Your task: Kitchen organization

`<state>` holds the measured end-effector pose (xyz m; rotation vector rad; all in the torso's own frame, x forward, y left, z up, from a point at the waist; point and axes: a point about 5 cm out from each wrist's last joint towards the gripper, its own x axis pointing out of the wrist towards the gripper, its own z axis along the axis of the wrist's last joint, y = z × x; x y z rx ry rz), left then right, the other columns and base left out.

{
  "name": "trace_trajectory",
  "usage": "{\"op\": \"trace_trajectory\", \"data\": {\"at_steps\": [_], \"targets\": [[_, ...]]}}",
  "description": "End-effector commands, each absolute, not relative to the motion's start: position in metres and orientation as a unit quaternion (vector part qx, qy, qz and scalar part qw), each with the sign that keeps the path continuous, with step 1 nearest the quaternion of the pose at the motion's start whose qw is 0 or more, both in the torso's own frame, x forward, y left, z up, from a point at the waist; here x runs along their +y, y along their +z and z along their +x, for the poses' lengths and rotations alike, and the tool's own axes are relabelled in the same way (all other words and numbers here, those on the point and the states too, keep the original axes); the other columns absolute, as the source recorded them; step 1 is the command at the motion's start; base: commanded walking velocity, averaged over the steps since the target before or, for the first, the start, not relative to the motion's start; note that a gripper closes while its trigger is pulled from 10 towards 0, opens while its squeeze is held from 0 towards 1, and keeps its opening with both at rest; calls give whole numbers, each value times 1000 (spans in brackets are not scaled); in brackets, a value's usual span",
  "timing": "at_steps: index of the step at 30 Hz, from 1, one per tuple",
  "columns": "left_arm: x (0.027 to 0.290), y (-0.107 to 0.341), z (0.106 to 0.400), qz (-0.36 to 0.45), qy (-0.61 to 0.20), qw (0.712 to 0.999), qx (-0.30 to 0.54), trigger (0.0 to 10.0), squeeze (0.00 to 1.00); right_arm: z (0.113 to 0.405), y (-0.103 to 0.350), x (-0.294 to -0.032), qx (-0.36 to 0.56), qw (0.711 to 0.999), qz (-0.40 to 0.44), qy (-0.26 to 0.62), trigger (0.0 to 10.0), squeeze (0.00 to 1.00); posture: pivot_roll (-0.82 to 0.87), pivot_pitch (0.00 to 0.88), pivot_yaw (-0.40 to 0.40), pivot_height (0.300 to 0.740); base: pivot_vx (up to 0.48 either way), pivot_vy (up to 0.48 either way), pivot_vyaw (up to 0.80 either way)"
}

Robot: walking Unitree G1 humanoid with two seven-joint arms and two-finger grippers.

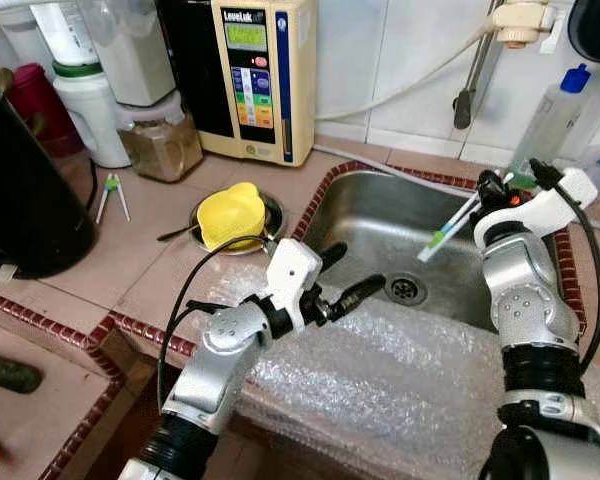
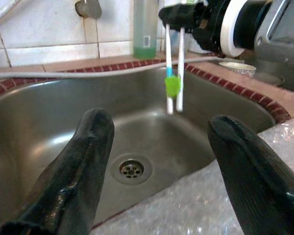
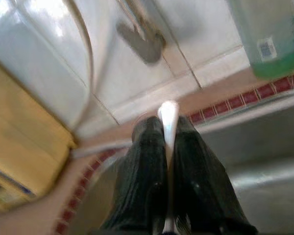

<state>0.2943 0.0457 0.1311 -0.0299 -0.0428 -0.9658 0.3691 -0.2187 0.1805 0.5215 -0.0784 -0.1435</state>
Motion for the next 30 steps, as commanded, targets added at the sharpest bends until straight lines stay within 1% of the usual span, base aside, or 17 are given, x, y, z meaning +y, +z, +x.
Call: {"op": "trace_trajectory", "data": {"at_steps": [1,2,9,10,11,14,21,26,27,28,30], "targets": [[45,133,295,-6,-464,885,-18,10000,1000,374,182,-214,-36,971,230,-54,0,0,-13,43,76,740,0,0,0],[45,133,296,-4,-463,886,-16,10000,1000,376,176,-215,-24,976,209,-53,0,0,-11,40,75,740,0,0,0],[49,131,297,15,-458,889,-13,10000,1000,377,161,-208,-3,986,166,-26,0,0,-9,40,75,740,0,0,0],[51,130,299,30,-450,892,-14,10000,1000,377,156,-206,1,987,161,-15,4471,557,-4,33,78,740,0,0,0],[51,129,300,35,-445,895,-12,10000,1000,377,155,-204,4,987,160,-9,10000,1000,-4,33,78,740,0,0,0],[53,129,301,37,-440,897,-10,10000,1000,377,153,-203,6,987,159,-4,10000,1000,-5,32,79,740,0,0,0],[56,127,302,43,-438,898,-3,10000,1000,375,159,-188,-23,988,147,41,10000,1000,-5,34,86,740,0,0,0],[58,125,300,47,-437,898,-3,10000,1000,366,159,-169,-42,989,115,82,10000,1000,2,61,92,740,0,0,0],[60,126,300,50,-432,901,-4,10000,1000,360,159,-159,-48,986,121,101,10000,1000,3,65,96,740,0,0,0],[60,126,300,50,-432,901,-4,10000,1000,360,159,-159,-48,986,121,101,10000,1000,3,65,96,740,0,0,0],[66,129,306,56,-398,916,-15,10000,1000,352,163,-144,-58,983,118,130,10000,1000,4,64,97,740,0,0,0]]}}
